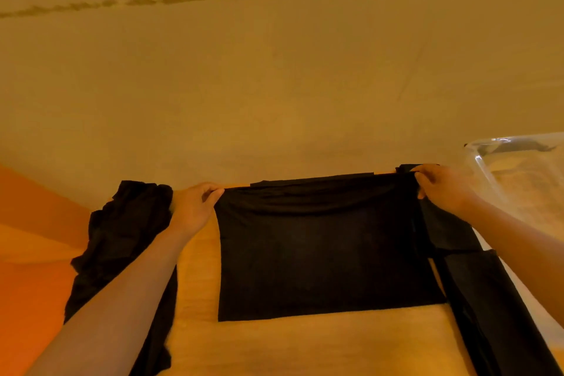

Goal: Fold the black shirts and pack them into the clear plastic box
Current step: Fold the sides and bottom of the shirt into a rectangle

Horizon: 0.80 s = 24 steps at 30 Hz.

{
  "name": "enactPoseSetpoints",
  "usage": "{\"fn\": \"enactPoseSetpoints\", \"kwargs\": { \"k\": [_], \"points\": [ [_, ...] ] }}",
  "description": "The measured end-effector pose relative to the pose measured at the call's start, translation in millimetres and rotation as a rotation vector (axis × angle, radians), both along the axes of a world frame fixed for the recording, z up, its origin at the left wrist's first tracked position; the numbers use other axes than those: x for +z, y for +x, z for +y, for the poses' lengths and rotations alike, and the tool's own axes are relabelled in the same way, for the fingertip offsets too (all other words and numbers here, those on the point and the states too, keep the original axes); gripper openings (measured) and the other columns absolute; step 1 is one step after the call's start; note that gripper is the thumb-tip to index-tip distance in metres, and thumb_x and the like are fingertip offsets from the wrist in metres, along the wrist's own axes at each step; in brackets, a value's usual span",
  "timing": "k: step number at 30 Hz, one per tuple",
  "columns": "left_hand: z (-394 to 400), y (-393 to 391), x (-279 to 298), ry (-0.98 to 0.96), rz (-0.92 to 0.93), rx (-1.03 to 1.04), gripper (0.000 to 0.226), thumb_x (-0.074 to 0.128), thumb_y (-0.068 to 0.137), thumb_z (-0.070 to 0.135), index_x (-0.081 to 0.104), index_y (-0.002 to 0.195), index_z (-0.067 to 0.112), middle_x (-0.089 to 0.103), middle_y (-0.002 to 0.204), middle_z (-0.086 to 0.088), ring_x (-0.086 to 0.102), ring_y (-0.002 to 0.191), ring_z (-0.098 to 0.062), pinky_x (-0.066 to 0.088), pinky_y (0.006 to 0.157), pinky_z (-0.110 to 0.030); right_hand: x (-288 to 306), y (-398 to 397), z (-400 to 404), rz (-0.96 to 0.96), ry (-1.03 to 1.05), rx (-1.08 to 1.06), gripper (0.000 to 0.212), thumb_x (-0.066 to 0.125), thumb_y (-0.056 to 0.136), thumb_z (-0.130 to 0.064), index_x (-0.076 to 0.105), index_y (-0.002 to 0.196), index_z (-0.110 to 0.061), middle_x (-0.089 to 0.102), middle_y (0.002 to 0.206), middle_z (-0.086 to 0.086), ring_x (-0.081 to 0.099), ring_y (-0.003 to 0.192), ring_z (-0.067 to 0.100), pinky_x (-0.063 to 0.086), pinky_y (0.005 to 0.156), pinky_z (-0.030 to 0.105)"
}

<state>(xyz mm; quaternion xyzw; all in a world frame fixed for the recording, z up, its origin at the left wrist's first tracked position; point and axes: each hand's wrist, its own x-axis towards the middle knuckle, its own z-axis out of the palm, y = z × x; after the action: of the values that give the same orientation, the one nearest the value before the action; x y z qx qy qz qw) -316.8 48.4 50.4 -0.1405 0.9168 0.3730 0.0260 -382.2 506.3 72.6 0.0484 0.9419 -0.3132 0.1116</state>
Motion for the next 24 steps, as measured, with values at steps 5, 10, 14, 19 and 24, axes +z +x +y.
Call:
{"fn": "enactPoseSetpoints", "kwargs": {
  "k": [5,10,14,19,24],
  "points": [
    [-1,-49,-41,-0.096,-0.079,0.032,0.024,0.051,0.099,0.025,0.067,0.105,0.009,0.062,0.095,0.001,0.054,0.086,-0.011,0.036,0.073,-0.023,-35,-41,-19,-0.024,0.167,-0.037,0.022,0.044,0.100,-0.013,0.062,0.098,0.000,0.060,0.078,0.012,0.052,0.064,0.018,0.034,0.053,0.023],
    [-1,-63,-67,-0.128,-0.093,0.125,0.020,0.051,0.098,0.029,0.064,0.092,0.016,0.063,0.084,0.001,0.061,0.080,-0.020,0.040,0.058,-0.026,-53,-52,-30,0.024,0.306,-0.096,0.025,0.046,0.098,-0.019,0.060,0.103,0.000,0.059,0.069,0.008,0.054,0.057,0.020,0.041,0.049,0.029],
    [13,-57,-69,-0.356,0.089,0.123,0.028,0.052,0.097,0.030,0.058,0.117,0.011,0.058,0.120,-0.009,0.056,0.107,-0.028,0.042,0.090,-0.042,-52,-39,-52,0.179,0.413,-0.030,0.040,0.049,0.098,-0.027,0.045,0.132,-0.006,0.058,0.118,0.014,0.063,0.088,0.027,0.054,0.064,0.037],
    [79,-14,-67,-0.490,0.240,-0.355,0.048,0.037,0.098,0.044,0.045,0.138,0.018,0.039,0.149,-0.003,0.035,0.137,-0.021,0.032,0.107,-0.047,-76,9,-94,0.265,0.429,0.325,0.052,0.044,0.098,-0.037,0.037,0.145,-0.014,0.036,0.152,0.008,0.039,0.136,0.023,0.033,0.111,0.039],
    [104,39,-95,-0.561,0.095,-0.488,0.062,0.025,0.100,0.054,0.019,0.153,0.023,0.008,0.162,0.000,0.006,0.149,-0.019,0.011,0.118,-0.044,-114,65,-106,0.204,0.430,0.294,0.059,0.019,0.100,-0.049,0.016,0.153,-0.024,0.005,0.162,-0.001,0.003,0.149,0.019,0.005,0.120,0.043]
  ]
}}
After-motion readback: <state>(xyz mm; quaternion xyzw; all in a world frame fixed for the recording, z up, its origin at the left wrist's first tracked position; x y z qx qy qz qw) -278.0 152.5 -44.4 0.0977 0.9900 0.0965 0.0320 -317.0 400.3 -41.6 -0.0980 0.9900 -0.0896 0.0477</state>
